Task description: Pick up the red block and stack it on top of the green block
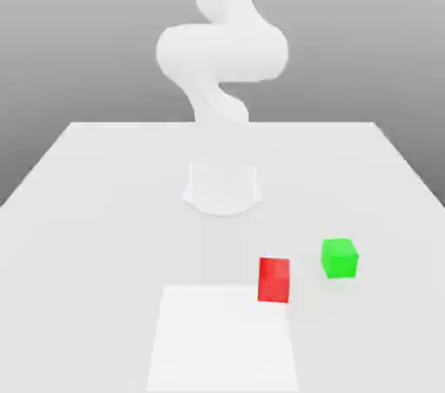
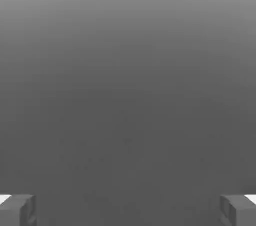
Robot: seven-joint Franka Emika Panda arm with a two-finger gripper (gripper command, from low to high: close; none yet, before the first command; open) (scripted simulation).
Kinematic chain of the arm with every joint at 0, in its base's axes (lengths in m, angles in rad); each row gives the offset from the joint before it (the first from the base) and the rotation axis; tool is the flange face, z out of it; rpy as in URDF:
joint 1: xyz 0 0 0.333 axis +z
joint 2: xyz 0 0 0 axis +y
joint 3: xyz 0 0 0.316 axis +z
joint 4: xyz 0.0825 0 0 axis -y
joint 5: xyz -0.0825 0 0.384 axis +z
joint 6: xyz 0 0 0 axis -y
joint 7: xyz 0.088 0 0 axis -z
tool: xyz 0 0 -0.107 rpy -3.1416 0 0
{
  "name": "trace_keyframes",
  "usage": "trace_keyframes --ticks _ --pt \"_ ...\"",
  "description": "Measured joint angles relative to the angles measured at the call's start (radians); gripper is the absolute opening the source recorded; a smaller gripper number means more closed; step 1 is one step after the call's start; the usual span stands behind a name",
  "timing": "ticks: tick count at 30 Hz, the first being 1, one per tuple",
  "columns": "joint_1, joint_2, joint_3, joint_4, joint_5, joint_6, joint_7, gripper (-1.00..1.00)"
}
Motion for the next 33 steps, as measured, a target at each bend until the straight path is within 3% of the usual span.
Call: trace_keyframes --ticks 15,20,23,24,30,33 --pt "0.075 0.454 0.14 -0.498 0.081 0.368 0.199 0.0" --pt "0.081 0.753 0.159 -0.561 -0.036 0.6 0.339 0.0" --pt "0.143 0.87 0.076 -0.55 -0.118 0.698 0.402 0.0" --pt "0.168 0.901 0.049 -0.546 -0.128 0.725 0.411 -1.0" --pt "0.18 0.917 0.036 -0.544 -0.136 0.74 0.418 -1.0" --pt "0.152 0.855 0.074 -0.552 -0.097 0.686 0.388 -1.0"
